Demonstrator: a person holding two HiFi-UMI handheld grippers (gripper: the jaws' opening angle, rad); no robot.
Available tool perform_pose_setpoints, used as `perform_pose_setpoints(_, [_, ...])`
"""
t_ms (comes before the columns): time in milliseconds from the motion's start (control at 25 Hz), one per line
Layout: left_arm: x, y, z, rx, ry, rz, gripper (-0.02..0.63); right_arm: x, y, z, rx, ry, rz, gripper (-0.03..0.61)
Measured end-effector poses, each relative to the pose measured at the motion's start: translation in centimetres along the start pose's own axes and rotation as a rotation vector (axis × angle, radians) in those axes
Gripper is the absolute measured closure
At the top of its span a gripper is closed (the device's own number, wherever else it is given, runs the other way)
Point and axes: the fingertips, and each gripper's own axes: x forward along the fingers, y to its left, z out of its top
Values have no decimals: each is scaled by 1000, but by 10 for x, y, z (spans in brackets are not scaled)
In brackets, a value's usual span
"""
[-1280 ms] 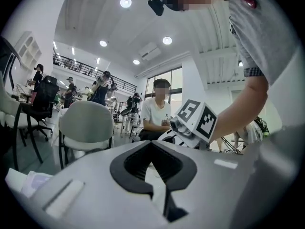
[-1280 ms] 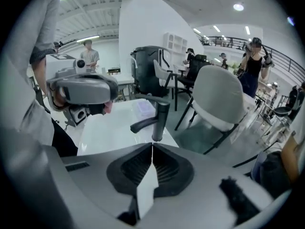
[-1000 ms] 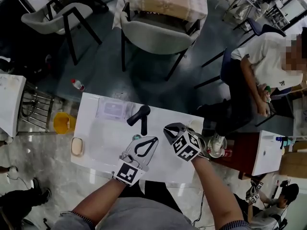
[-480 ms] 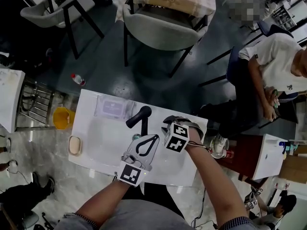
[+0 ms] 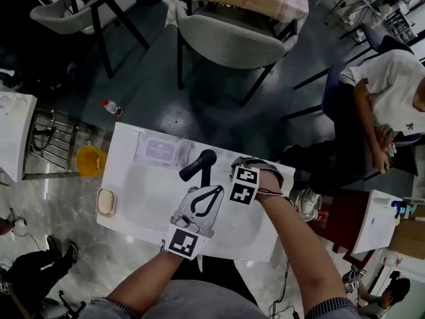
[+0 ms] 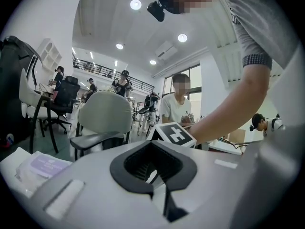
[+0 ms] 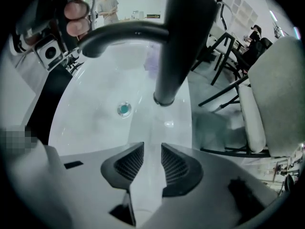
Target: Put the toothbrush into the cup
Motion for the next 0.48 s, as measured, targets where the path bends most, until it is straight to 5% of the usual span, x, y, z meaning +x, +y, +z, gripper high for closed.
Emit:
perform_pose_setpoints(320, [-1, 2, -4, -12, 12, -1, 606, 13, -1, -1, -31, 34, 78, 460])
perform_pose_setpoints(480, [-1, 3, -5, -12, 14, -1, 606, 15, 4, 1, -42, 53, 127, 516])
